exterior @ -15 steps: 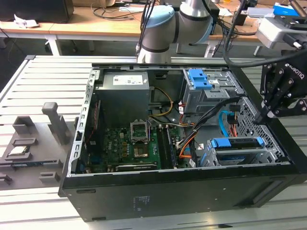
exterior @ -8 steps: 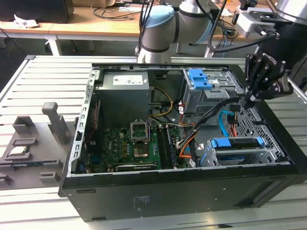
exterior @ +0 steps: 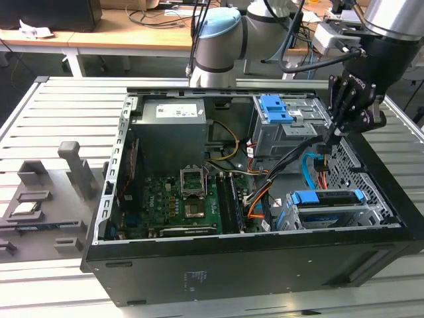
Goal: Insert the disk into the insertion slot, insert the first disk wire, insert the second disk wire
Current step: 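Insert the first disk wire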
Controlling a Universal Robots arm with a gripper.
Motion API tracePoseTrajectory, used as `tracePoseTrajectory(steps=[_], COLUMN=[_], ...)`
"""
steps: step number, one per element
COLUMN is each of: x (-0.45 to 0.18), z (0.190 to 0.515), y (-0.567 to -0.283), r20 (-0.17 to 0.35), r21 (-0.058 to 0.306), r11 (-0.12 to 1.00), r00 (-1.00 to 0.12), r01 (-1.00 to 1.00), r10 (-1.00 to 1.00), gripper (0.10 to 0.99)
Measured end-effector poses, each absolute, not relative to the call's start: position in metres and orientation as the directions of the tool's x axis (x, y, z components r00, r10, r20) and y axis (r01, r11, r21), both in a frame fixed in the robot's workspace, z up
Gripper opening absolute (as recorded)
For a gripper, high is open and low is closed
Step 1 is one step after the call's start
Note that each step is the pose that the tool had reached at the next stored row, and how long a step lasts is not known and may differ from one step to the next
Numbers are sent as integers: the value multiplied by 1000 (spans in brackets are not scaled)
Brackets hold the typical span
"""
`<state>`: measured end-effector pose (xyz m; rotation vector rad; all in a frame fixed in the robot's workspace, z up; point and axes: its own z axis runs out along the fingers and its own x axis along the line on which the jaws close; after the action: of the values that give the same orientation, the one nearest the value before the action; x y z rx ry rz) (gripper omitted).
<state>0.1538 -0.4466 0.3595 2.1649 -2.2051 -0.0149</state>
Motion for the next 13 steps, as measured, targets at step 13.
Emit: tracePoseTrajectory(steps=[13], x=[151], z=[353], y=[-447], r20=[43], r21=[43], r11=[20], r00=[-18], r01=[-999], r10=[-999], gripper=[361])
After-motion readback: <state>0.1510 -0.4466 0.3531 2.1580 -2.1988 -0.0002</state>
